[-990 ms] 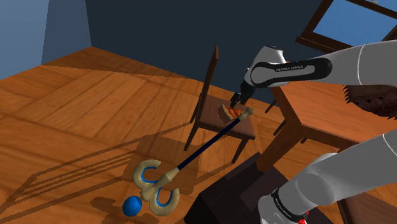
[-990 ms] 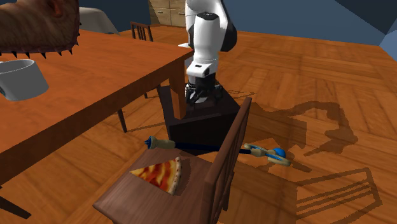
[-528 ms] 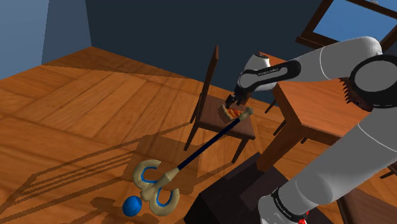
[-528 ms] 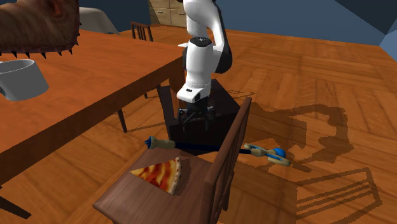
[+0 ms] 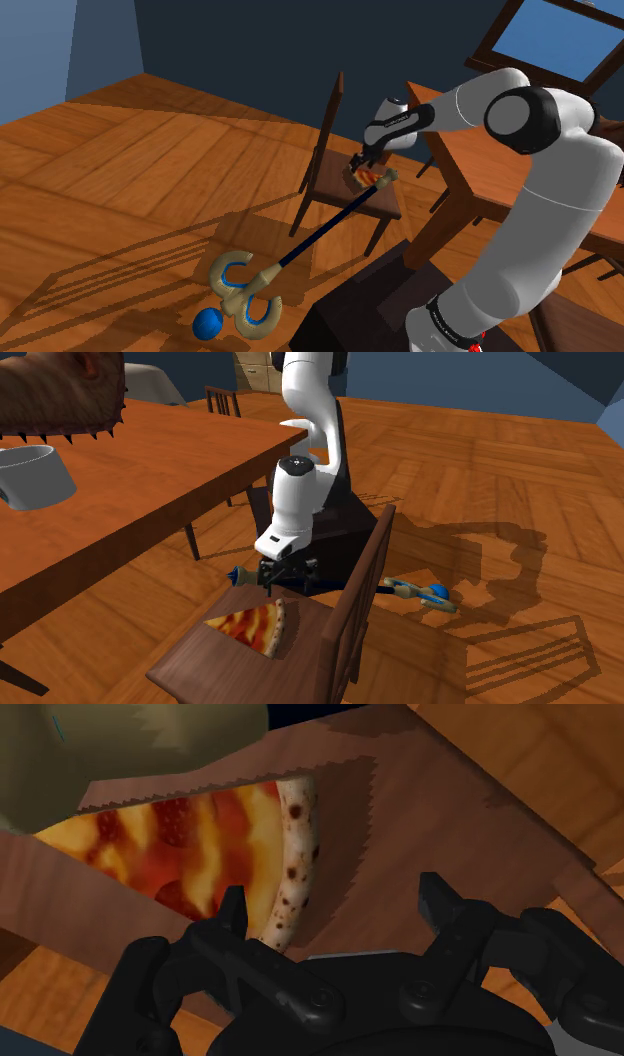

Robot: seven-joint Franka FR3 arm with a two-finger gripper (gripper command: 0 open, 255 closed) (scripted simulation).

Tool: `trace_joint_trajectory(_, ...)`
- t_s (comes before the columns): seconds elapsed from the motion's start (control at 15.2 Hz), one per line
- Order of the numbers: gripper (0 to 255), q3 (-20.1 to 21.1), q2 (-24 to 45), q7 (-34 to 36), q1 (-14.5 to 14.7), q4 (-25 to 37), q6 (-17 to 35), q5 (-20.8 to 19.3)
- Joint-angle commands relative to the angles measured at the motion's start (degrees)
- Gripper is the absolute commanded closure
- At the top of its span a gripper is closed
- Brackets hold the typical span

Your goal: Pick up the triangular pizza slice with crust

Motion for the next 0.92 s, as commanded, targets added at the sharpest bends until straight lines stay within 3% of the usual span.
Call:
trace_joint_trajectory(0.0, 0, -0.26, 4.37, -0.05, -0.75, 3.42, 1.04, 0.41)
trace_joint_trajectory(0.73, 0, 0.11, 10.92, -0.05, -1.59, 5.3, 5.73, 1.17)
trace_joint_trajectory(0.79, 255, 0.11, 10.88, -0.05, -1.59, 5.28, 5.7, 1.16)
trace_joint_trajectory(0.86, 255, 0.11, 10.88, -0.06, -1.59, 5.28, 5.7, 1.17)
